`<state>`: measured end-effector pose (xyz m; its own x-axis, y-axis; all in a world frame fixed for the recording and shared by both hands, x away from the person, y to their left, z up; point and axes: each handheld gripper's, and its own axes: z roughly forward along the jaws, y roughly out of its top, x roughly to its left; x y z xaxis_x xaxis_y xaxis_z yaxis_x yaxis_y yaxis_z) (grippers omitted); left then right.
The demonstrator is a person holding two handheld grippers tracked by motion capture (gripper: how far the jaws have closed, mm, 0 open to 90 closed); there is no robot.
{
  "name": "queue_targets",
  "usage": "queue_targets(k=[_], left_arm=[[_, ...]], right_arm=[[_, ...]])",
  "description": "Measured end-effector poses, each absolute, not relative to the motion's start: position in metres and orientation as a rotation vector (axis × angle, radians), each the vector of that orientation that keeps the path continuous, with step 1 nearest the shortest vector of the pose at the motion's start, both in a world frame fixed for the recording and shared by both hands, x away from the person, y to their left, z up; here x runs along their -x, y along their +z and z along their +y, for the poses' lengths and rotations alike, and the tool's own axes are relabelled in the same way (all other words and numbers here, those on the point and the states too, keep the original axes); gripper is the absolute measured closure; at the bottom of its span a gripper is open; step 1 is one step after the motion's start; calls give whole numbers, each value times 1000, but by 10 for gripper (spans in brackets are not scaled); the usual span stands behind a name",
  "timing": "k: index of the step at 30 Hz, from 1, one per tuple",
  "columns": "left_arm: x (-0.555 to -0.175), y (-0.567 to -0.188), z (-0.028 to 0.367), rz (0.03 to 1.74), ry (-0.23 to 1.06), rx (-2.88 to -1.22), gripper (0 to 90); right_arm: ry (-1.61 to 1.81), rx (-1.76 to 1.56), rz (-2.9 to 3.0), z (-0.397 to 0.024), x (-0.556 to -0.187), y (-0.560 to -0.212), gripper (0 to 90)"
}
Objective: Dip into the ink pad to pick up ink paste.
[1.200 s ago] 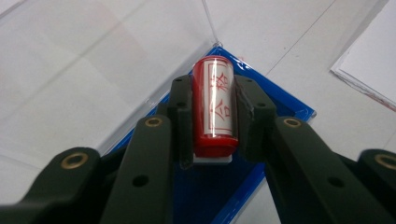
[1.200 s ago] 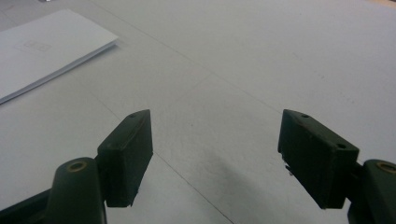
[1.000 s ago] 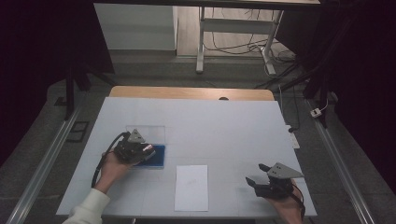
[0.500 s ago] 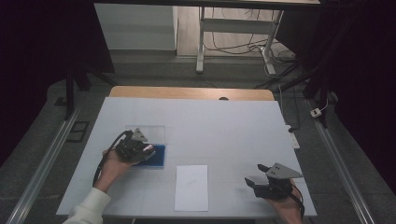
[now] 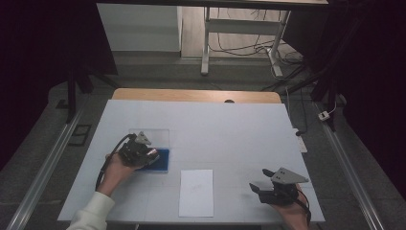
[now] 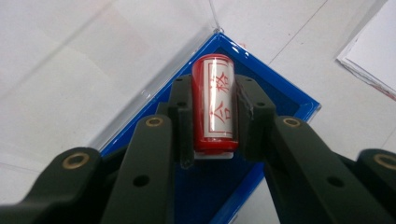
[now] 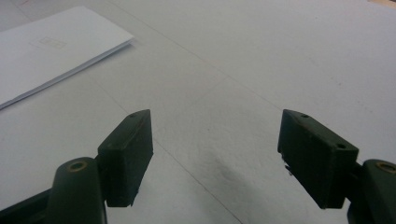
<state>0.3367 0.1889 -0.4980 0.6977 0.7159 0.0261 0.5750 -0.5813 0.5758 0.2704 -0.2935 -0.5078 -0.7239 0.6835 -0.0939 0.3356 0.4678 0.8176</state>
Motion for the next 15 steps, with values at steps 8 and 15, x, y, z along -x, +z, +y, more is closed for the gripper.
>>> queue_targets(k=[8,15], left_arm=[[-336,-497,186,996,353,-2386,708],[-338,-496,190,984,329,-2370,706]], right_arm=[[1147,-841,2304,-293,-269,-506,259],[1135,-844,2305,-292,-269,-507,259]])
